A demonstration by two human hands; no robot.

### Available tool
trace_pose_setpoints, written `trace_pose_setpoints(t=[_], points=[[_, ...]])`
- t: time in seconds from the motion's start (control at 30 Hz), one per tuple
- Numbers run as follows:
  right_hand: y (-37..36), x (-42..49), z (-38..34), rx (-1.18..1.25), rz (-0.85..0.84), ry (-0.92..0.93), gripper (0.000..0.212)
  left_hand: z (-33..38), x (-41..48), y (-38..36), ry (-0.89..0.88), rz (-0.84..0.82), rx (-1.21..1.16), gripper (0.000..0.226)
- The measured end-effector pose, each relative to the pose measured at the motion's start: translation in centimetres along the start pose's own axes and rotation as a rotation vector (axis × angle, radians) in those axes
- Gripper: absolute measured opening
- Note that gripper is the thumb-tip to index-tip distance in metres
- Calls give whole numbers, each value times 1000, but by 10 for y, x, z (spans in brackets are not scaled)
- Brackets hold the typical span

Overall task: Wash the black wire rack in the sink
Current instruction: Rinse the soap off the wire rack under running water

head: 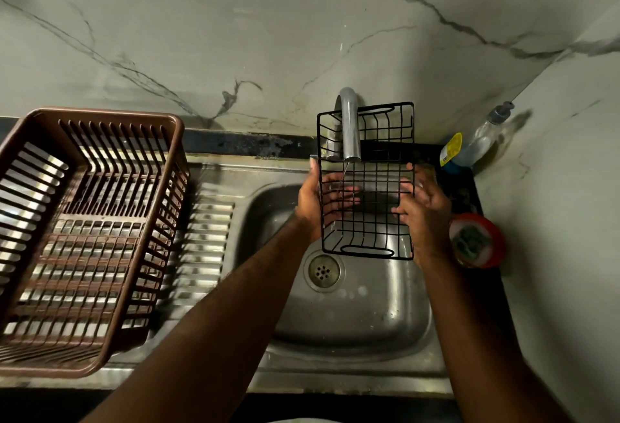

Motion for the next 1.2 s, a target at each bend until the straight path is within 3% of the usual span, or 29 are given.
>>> trace_pose_setpoints(t=[0.2, 0.33, 0.5, 0.67, 0.93, 1.07, 1.2], points=[[12, -9, -2, -33, 118, 54, 62, -5, 4, -8, 51, -22, 223, 50], [15, -24, -7, -91, 142, 73, 55, -4, 14, -11, 77, -44, 292, 39], [14, -18, -1, -252, -117, -20, 101, 1, 14, -13, 109, -104, 331, 38], [17, -16, -7, -121, -187, -105, 122, 4, 18, -20, 142, -191, 345, 39], [23, -18, -22, -197, 104, 6, 97, 26, 20, -36, 0, -64, 472, 21], [27, -23, -21, -27, 240, 0, 97, 47, 19, -42, -237, 66, 745, 22], [33, -27, -30, 115, 340, 38, 77, 33, 18, -34, -287, -3, 921, 26]])
Point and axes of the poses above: each hand's wrist, its own x-axis towards the middle knuckle, its own y-axis out of the back of the hand, z = x × y, the point moved 8 cm from there along x, towards the middle knuckle, and after that the axes turned 4 degrees about -z, right-handed, at the moved point
